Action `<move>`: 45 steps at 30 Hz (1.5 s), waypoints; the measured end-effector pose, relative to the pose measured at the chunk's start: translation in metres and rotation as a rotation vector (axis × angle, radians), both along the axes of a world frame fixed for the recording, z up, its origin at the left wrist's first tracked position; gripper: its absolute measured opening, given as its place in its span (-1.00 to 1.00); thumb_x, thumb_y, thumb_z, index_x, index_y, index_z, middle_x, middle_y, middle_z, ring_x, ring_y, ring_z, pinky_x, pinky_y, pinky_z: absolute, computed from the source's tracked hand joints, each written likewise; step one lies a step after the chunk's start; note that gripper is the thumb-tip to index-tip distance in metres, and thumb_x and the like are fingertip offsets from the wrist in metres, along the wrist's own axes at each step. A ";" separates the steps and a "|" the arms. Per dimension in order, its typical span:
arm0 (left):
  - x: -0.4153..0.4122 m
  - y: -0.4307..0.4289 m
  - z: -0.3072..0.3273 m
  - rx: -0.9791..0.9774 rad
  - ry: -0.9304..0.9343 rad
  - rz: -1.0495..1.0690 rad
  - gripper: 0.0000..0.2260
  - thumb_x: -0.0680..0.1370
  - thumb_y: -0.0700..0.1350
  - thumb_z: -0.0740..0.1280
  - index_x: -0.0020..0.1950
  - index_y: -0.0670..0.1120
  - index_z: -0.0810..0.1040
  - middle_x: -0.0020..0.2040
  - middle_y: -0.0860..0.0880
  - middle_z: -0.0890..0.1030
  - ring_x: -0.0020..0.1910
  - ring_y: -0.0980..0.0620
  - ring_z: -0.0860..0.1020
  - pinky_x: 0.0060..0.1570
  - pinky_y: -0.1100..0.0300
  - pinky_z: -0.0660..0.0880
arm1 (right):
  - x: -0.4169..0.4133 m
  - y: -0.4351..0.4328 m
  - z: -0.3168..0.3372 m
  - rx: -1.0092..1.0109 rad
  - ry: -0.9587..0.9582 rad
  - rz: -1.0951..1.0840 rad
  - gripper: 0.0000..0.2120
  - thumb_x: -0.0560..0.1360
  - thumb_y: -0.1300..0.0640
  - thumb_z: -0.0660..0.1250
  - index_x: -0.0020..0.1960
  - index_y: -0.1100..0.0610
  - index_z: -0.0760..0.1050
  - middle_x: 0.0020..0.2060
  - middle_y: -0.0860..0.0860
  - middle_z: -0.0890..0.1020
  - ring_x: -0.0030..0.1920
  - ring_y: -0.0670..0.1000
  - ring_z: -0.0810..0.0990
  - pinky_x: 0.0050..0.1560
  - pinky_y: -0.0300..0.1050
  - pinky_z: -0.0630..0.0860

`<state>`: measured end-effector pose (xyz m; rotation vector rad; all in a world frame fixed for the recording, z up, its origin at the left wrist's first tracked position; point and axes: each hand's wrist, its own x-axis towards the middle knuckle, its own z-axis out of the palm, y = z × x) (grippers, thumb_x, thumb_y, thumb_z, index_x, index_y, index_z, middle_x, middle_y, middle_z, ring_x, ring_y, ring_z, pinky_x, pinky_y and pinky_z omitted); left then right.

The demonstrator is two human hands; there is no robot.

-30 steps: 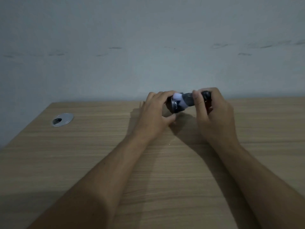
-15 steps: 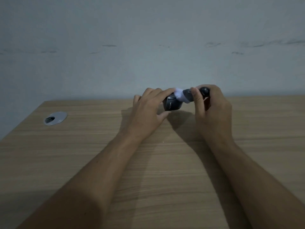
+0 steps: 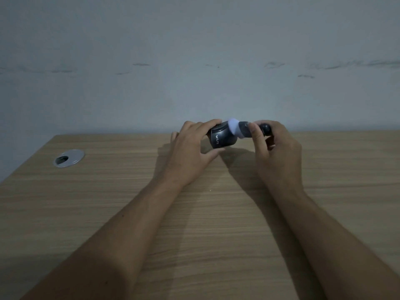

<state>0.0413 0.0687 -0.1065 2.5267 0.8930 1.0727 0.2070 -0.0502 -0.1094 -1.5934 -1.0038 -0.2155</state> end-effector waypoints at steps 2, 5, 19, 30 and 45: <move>-0.001 -0.002 0.001 -0.017 -0.007 -0.005 -0.40 0.50 0.16 0.56 0.52 0.14 0.52 0.27 0.20 0.65 0.29 0.06 0.51 0.24 -0.05 0.42 | 0.002 -0.001 -0.001 -0.009 0.016 0.011 -0.80 0.71 -0.08 0.39 0.15 0.02 0.69 -0.05 -0.11 0.73 -0.20 -0.15 0.63 -0.13 -0.31 0.51; -0.003 -0.004 0.006 -0.056 -0.004 0.024 -0.41 0.50 0.10 0.57 0.52 0.14 0.52 0.14 0.26 0.52 0.27 0.10 0.50 0.24 0.02 0.44 | -0.010 -0.001 0.002 -0.025 -0.069 0.088 -0.79 0.72 -0.06 0.38 0.15 0.06 0.68 -0.10 -0.09 0.72 -0.23 -0.14 0.63 -0.18 -0.42 0.43; 0.001 -0.001 0.003 -0.240 -0.147 0.058 -0.45 0.42 0.22 0.60 0.39 0.23 0.63 0.12 0.11 0.57 0.12 0.25 0.58 -0.02 0.63 0.36 | -0.008 -0.005 0.002 -0.051 -0.080 0.101 -0.79 0.73 -0.05 0.36 0.16 0.07 0.66 -0.11 -0.11 0.71 -0.18 -0.23 0.63 -0.15 -0.45 0.42; -0.002 -0.007 0.005 -0.230 -0.094 0.042 -0.43 0.44 0.23 0.59 0.44 0.27 0.58 0.15 0.15 0.54 0.17 0.22 0.55 0.07 0.52 0.34 | 0.001 -0.003 0.001 -0.046 0.011 0.023 -0.80 0.71 -0.05 0.39 0.15 0.07 0.68 -0.08 -0.08 0.75 -0.18 -0.20 0.64 -0.13 -0.41 0.45; -0.010 -0.005 0.005 0.184 0.126 -0.010 -0.39 0.49 -0.07 0.58 0.53 0.10 0.52 0.14 0.13 0.66 0.18 0.01 0.48 0.04 0.00 0.34 | -0.019 0.000 0.009 0.050 -0.101 0.046 -0.77 0.74 0.01 0.36 0.13 0.17 0.64 -0.10 -0.05 0.70 -0.19 -0.22 0.59 -0.11 -0.46 0.41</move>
